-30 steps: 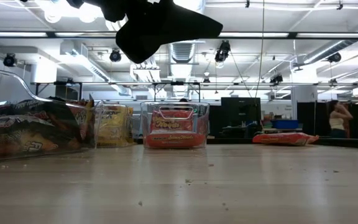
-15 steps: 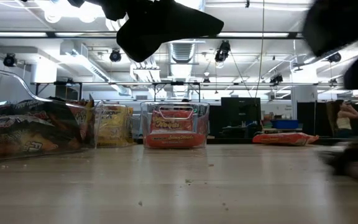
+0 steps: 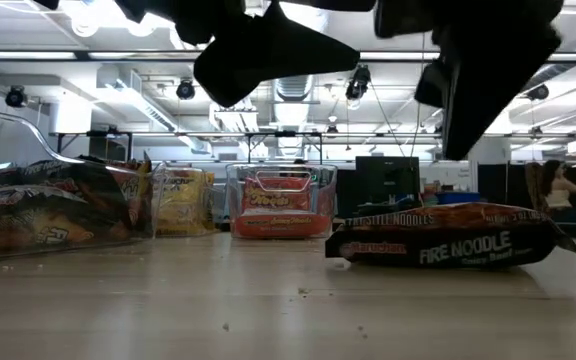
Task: Sort Maruchan noodles
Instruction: Put the black noodle pack into the bottom transparent bin
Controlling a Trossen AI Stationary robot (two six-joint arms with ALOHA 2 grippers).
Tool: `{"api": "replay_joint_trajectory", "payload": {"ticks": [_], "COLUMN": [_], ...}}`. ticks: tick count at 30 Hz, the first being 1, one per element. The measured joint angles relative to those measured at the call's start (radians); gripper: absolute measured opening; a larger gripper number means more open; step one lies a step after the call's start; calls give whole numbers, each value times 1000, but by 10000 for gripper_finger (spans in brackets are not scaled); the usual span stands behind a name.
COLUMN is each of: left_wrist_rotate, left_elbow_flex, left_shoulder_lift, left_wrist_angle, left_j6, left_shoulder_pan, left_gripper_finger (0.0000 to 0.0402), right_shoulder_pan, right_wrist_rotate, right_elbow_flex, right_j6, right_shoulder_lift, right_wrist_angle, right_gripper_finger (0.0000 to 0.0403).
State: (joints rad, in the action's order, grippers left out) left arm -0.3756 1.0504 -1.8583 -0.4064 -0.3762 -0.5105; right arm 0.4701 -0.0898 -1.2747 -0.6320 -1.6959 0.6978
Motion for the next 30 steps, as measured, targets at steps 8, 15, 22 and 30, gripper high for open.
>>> {"api": "replay_joint_trajectory", "payload": {"ticks": [8, 15, 22, 30], "left_wrist_rotate": [0, 0, 0, -5], "left_elbow_flex": [0, 0, 1, 0], "left_shoulder_lift": [0, 0, 0, 0], "left_wrist_angle": [29, 25, 25, 29], "left_j6": [-84, -79, -81, -79], "left_shoulder_pan": [21, 25, 23, 30], "left_gripper_finger": [197, 197, 197, 197], "right_shoulder_pan": [125, 171, 160, 161], "right_wrist_rotate": [-43, -212, -273, -206], "right_elbow_flex": [11, 49, 110, 191], "right_j6": [-174, -273, -326, -428], "right_shoulder_lift": [-5, -9, -9, -8], "right_wrist_angle": [4, 2, 8, -3], "right_gripper_finger": [9, 9, 9, 9]}}
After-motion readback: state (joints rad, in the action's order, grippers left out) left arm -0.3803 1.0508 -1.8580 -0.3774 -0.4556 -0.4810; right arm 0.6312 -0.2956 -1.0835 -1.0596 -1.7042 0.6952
